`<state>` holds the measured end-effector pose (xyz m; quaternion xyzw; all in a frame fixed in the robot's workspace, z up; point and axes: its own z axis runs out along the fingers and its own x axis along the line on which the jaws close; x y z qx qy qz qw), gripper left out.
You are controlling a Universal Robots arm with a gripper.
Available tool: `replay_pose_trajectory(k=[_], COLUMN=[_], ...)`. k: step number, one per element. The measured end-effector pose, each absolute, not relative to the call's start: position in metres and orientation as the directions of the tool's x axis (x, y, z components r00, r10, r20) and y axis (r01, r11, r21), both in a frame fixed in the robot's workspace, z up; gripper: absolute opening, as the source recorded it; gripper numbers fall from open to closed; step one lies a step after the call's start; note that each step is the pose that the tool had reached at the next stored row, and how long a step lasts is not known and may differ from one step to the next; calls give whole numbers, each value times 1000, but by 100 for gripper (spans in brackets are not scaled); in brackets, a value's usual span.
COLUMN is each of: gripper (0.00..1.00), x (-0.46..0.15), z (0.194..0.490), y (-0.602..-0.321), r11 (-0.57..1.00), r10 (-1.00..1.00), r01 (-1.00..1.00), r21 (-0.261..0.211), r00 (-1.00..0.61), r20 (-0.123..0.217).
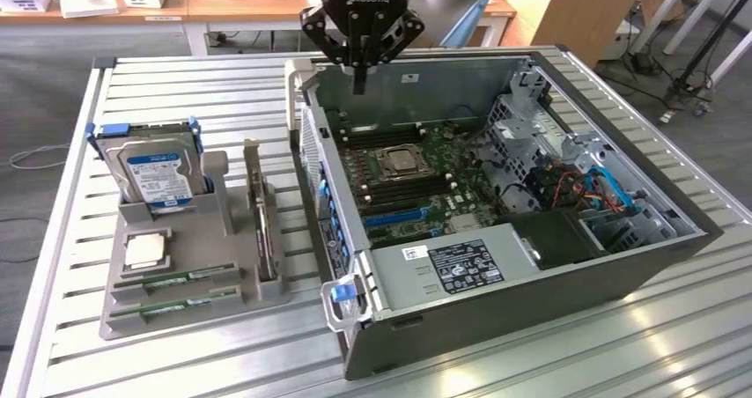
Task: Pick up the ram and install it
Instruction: 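Reach for the ram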
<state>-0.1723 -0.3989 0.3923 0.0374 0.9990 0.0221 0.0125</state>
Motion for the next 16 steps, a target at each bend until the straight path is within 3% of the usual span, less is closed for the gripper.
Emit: replay_pose_trajectory(k=[16], gripper=[11], x=[-214], z=[392], y=[-399], r11=[996], r10=[75], r01=[74], r21=[45], r00=[-997], r20=[-23])
